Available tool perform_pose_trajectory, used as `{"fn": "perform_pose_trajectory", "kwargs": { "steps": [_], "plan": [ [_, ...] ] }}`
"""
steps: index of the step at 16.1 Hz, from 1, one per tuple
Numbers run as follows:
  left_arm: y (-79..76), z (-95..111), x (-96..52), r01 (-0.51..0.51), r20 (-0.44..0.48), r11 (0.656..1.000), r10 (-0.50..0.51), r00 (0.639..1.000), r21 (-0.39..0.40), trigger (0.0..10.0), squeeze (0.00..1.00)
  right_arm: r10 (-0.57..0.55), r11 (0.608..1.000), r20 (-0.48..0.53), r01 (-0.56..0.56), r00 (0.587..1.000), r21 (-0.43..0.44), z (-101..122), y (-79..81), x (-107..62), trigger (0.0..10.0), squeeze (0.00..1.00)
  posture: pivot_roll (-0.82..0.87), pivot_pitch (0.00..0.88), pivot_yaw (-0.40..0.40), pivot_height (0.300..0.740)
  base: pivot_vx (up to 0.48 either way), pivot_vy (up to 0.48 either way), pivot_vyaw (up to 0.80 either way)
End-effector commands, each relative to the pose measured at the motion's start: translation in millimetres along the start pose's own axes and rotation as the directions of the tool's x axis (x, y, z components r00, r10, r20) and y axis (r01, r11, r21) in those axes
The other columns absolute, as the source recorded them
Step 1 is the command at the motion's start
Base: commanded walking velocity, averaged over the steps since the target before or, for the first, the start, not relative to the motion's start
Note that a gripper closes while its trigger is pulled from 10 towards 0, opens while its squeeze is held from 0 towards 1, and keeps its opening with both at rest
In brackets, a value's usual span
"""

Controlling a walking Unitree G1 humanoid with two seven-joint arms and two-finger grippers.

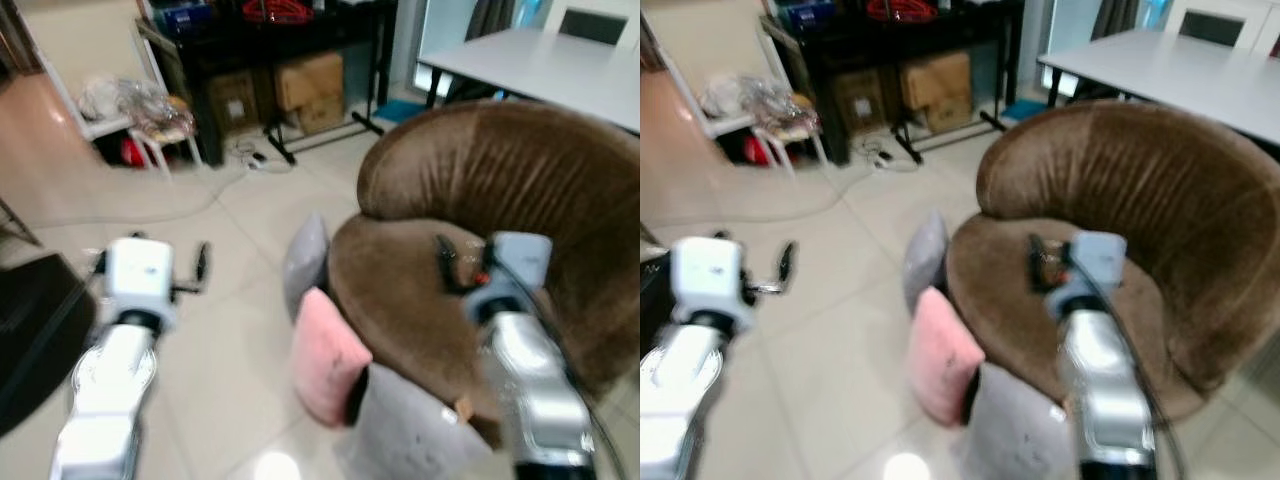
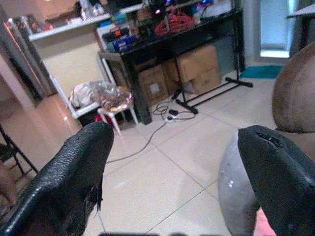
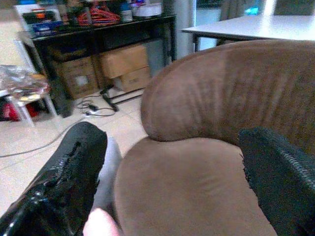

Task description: Move the pillow to the sofa from floor

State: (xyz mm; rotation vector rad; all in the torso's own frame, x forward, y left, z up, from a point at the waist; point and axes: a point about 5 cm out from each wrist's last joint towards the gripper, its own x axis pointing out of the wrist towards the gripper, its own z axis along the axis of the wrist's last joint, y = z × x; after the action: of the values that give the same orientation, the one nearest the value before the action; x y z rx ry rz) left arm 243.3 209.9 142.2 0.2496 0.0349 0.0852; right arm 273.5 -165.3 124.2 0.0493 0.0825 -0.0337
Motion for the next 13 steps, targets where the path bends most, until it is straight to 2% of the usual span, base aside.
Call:
{"fn": "perform_pose_trajectory", "kwargs": {
  "steps": [1,2,6,8,9,10,11,12,13],
  "plan": [
    [-5.8,3.7,1.8,0.020,0.014,1.000,-0.020,1.000,0.004,10.0,0.00,-0.030,1.000,0.017,0.030,0.999,-0.001,6.6,-8.9,1.4,10.0,0.33,-0.12,0.000,0.045,0.740,0.326,0.000,0.00],
    [-7.4,3.6,2.1,0.029,0.019,1.000,-0.029,0.999,-0.008,10.0,0.00,-0.016,1.000,0.012,0.015,1.000,0.013,6.4,-7.8,2.1,10.0,0.00,-0.12,0.000,0.047,0.740,0.000,0.000,0.00],
    [-7.4,3.2,2.1,0.032,0.011,0.999,-0.032,0.999,0.012,10.0,0.00,-0.001,1.000,0.022,0.001,1.000,-0.006,5.7,-4.8,2.1,10.0,0.00,-0.12,0.000,0.048,0.705,0.000,0.000,0.00],
    [-7.0,3.5,1.8,0.034,0.016,0.999,-0.034,0.999,0.004,10.0,0.00,-0.001,0.999,0.031,0.002,1.000,-0.039,6.9,-4.6,2.5,10.0,0.00,-0.12,0.000,0.044,0.690,0.000,0.000,0.00],
    [-6.7,3.0,1.2,0.036,0.015,0.999,-0.036,0.999,0.008,10.0,0.00,0.008,0.996,0.036,-0.005,0.999,-0.087,7.2,-4.9,3.1,10.0,0.00,-0.12,0.000,0.043,0.680,0.000,0.000,0.00],
    [-6.6,1.7,0.5,0.035,0.022,0.998,-0.036,0.999,0.054,10.0,0.00,0.004,0.996,0.035,-0.001,0.999,-0.089,6.9,-5.9,3.4,10.0,0.00,-0.12,0.000,0.043,0.665,0.000,0.000,0.00],
    [-6.9,1.3,0.4,0.037,0.025,0.997,-0.038,0.999,0.066,10.0,0.00,-0.004,0.996,0.040,0.007,0.999,-0.089,7.2,-6.5,3.5,10.0,0.00,-0.12,0.000,0.041,0.660,0.000,0.000,0.00],
    [-7.5,0.7,0.1,0.035,0.022,0.998,-0.036,0.999,0.058,10.0,0.00,-0.067,0.992,0.062,0.073,0.996,-0.101,9.4,-10.5,3.5,10.0,0.00,-0.11,0.000,0.039,0.646,0.000,0.000,0.00],
    [-7.3,0.5,0.0,0.032,0.023,0.998,-0.033,0.999,0.055,10.0,0.00,-0.043,0.994,0.053,0.048,0.998,-0.096,9.1,-9.6,3.6,10.0,0.00,-0.12,0.000,0.036,0.641,0.000,0.000,0.00]
  ]
}}
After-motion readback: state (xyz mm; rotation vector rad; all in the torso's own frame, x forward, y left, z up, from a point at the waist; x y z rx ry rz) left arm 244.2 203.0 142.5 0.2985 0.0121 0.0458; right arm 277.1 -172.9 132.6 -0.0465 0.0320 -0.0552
